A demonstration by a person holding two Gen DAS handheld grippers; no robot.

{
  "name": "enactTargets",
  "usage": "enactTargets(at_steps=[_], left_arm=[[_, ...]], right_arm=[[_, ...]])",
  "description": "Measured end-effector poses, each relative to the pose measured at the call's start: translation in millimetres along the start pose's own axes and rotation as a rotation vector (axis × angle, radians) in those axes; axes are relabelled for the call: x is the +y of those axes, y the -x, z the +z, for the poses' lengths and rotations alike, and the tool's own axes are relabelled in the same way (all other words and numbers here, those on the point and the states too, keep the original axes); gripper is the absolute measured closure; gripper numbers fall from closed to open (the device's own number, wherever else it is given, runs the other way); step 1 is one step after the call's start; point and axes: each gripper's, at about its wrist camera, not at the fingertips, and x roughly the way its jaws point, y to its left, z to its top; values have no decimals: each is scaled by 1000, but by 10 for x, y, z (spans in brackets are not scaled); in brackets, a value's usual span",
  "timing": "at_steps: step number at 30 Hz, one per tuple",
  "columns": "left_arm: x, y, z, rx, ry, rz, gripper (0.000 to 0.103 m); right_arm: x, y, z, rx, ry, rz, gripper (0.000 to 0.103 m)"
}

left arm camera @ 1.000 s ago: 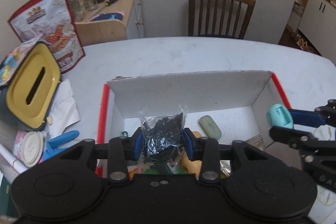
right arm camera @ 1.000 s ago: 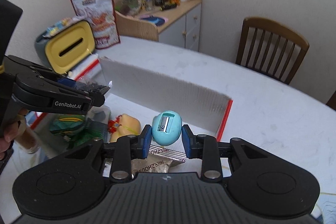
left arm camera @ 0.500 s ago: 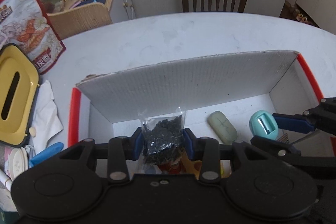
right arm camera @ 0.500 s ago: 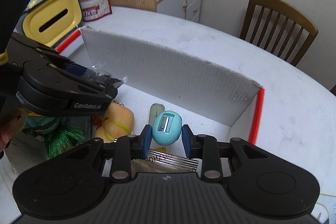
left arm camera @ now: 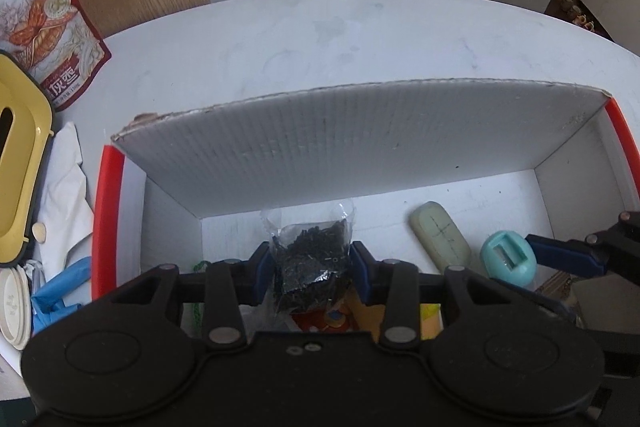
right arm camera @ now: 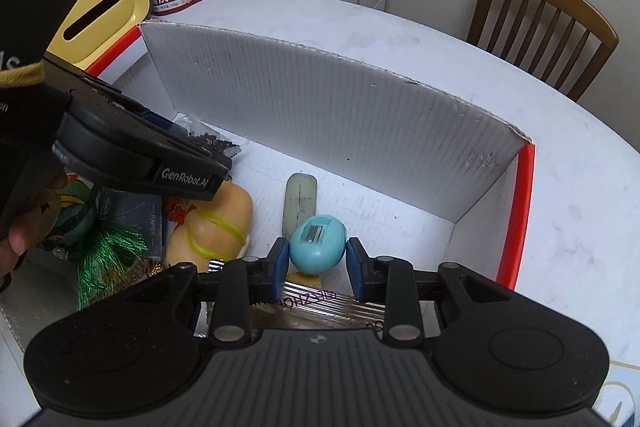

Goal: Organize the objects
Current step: 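Open both tools to drop the black bag and sharpener into the box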

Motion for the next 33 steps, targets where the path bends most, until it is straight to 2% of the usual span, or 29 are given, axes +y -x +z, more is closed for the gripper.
enactTargets(at_steps=[2, 6, 8, 10, 11, 16, 25, 33], left_arm=[[6, 1, 4, -1, 6, 6, 59], [-3, 42, -16, -18, 10, 13, 46], [-10, 79, -30, -26, 14, 6, 45], [-11, 116, -43, -35, 17, 4, 43], [-12, 142, -50, -42, 18, 3, 42], [-2, 314, -94, -79, 32, -4, 33], [-72, 764, -266, -179, 21, -9, 22], [-125, 1114, -482, -253, 14, -14, 11]], right_arm=[[4, 5, 8, 0, -1, -1, 72], [-5, 54, 5, -4, -9, 16, 72], [-12, 88, 0, -11, -14, 21, 69], [-24, 139, -6, -27, -21, 28, 57], [-29, 171, -11, -38, -26, 30, 55], [-55, 367, -31, -78, -32, 44, 54], [-95, 821, -168, -176, -46, 71, 42], [-60, 1219, -373, -259, -36, 84, 35]])
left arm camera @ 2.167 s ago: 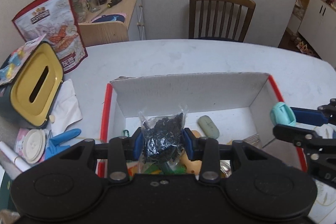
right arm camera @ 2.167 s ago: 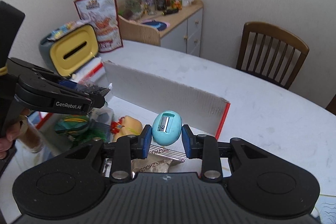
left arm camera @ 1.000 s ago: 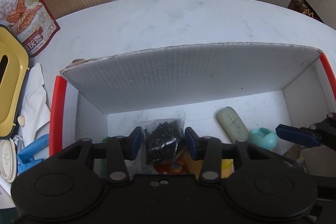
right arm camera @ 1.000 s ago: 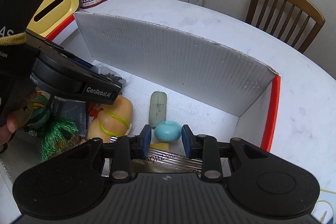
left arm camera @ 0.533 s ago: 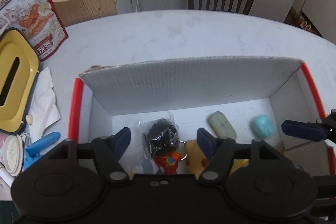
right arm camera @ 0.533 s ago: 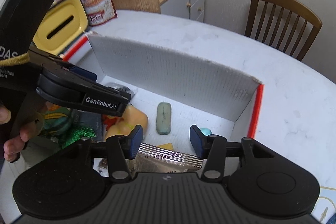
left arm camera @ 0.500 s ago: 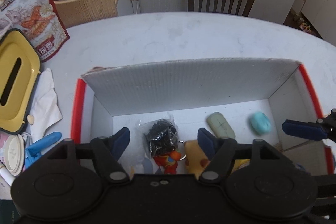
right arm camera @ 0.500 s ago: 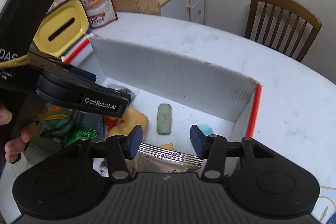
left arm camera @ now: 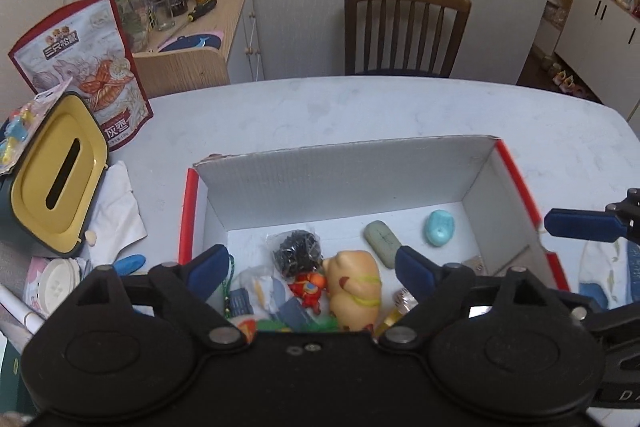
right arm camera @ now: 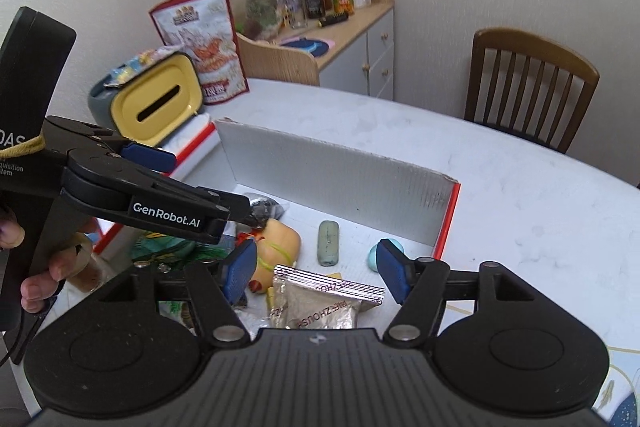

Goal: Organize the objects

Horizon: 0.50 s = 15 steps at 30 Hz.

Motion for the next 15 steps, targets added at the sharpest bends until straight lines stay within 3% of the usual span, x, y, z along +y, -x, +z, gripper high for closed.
enactTargets(at_steps=[15], left_arm=[[-15, 529, -347, -99, -6, 19, 1]], right_arm=[[177, 505, -223, -103, -4, 17, 24]])
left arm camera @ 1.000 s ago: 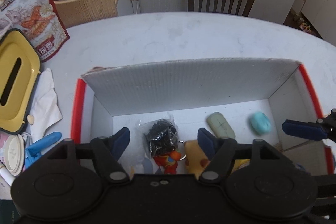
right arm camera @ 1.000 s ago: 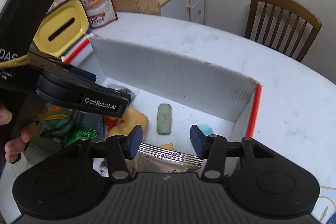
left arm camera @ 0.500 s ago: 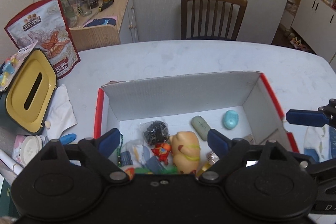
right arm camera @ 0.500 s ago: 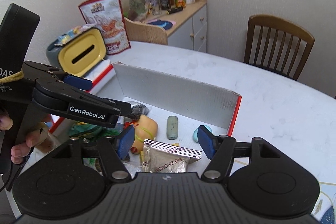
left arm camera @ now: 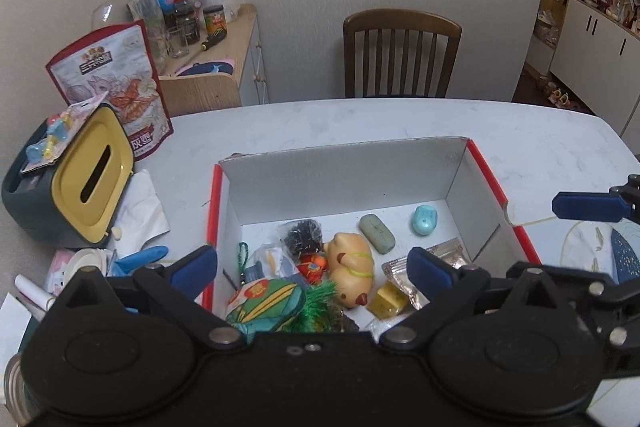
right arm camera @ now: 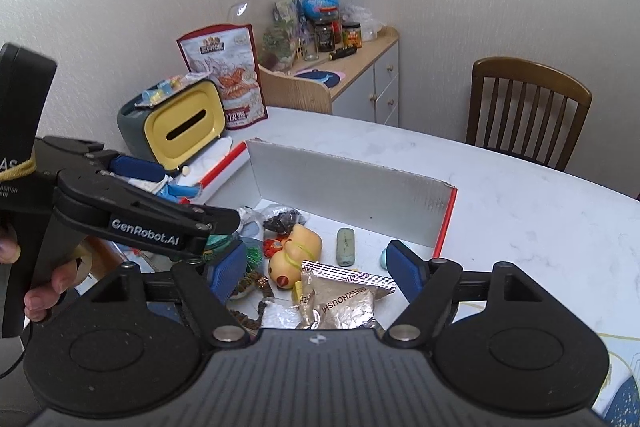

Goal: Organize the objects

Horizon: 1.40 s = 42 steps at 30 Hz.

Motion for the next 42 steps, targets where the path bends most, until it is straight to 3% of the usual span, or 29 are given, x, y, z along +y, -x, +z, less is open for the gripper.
enactTargets(at_steps=[8, 12, 16, 31, 42], left_arm=[[12, 218, -131, -33, 8, 5, 1], [-6, 314, -180, -49, 7, 6, 1], [-28, 398, -236, -63, 11, 13, 0], [-86, 633, -476, -66, 79, -15, 0], [-192, 759, -557, -83, 72, -21, 0]], right_arm=[[14, 207, -85, -39, -16, -3, 17], [54, 307, -141, -62, 1, -5, 4], [103, 407, -191, -81, 13, -7, 1], [155, 718, -343, -169, -5, -45, 0], [67, 865, -470, -194, -67, -61, 0]])
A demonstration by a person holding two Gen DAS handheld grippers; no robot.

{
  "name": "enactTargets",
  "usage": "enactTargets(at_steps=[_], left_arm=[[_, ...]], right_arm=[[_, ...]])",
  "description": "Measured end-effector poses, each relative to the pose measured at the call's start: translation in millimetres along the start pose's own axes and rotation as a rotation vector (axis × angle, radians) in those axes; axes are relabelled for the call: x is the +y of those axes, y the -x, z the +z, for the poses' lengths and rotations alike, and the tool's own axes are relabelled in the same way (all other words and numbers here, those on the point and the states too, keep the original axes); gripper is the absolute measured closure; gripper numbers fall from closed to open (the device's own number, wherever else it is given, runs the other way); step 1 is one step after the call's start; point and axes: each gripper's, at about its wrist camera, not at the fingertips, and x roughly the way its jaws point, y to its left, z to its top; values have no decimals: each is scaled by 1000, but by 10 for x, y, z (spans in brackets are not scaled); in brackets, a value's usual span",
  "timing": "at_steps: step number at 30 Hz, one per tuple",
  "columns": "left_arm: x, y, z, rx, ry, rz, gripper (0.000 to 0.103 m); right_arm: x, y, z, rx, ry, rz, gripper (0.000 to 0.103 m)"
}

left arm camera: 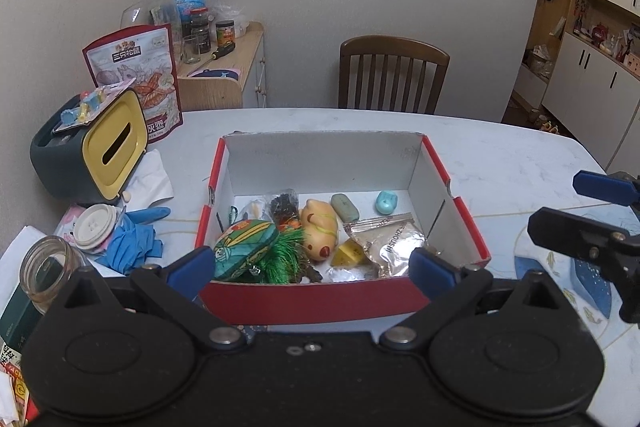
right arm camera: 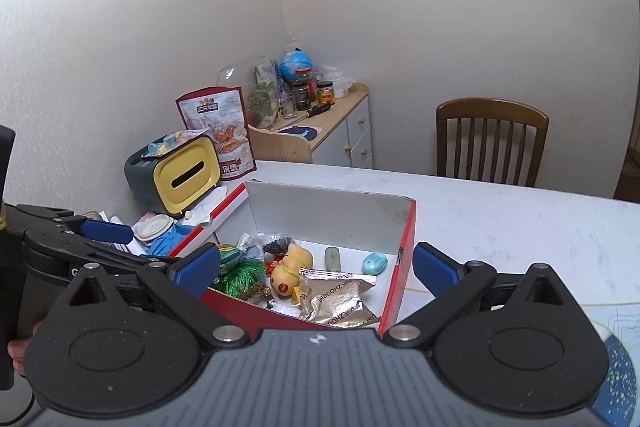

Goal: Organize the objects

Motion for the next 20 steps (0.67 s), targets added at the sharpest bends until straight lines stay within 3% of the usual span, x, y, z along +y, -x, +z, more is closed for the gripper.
enactTargets(at_steps=[20], left_arm=[[-200, -19, 9, -5, -12, 22, 0]], right_arm=[[-310, 199, -159, 20, -45, -43, 0]])
